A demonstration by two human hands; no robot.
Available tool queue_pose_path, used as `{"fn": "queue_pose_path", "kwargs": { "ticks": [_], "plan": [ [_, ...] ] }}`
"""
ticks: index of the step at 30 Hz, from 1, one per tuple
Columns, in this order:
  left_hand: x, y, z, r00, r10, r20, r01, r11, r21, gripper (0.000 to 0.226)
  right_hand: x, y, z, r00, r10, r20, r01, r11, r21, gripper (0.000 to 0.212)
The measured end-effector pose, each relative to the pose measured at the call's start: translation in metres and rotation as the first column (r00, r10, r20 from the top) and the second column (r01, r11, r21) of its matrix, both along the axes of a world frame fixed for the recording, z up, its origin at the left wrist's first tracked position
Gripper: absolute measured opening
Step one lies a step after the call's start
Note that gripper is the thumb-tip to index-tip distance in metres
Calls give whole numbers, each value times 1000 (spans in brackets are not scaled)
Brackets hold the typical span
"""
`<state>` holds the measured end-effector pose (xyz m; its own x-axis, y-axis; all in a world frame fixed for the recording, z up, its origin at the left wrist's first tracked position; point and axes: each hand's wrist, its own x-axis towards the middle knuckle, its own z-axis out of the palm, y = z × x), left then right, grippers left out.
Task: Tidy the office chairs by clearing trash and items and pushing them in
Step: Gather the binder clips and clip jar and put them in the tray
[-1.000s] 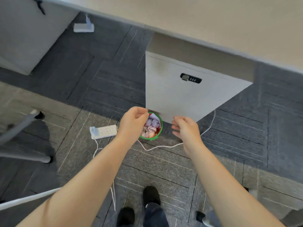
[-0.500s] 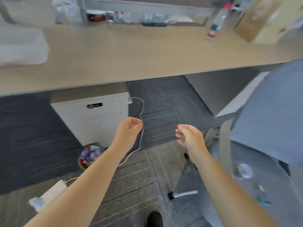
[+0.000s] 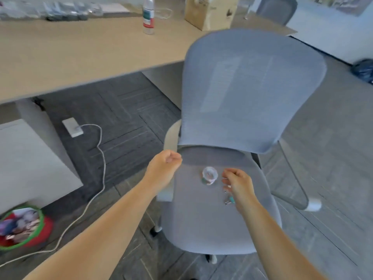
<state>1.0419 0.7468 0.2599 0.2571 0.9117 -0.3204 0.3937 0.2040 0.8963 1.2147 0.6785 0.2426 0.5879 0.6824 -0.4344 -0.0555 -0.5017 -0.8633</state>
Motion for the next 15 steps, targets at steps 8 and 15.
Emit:
{"fn": "queue_pose_path", "kwargs": {
  "ticks": [8,15],
  "plan": [
    [146,-26,-71,987,-151,-61,144,984,-107,25,132,-36,-74,992,-127,18,128,985,-113,20],
    [226,-26,-194,891,-405,-205,382,913,-145,45,190,-51,-175,984,-164,73,176,965,-195,16]
  ]
}}
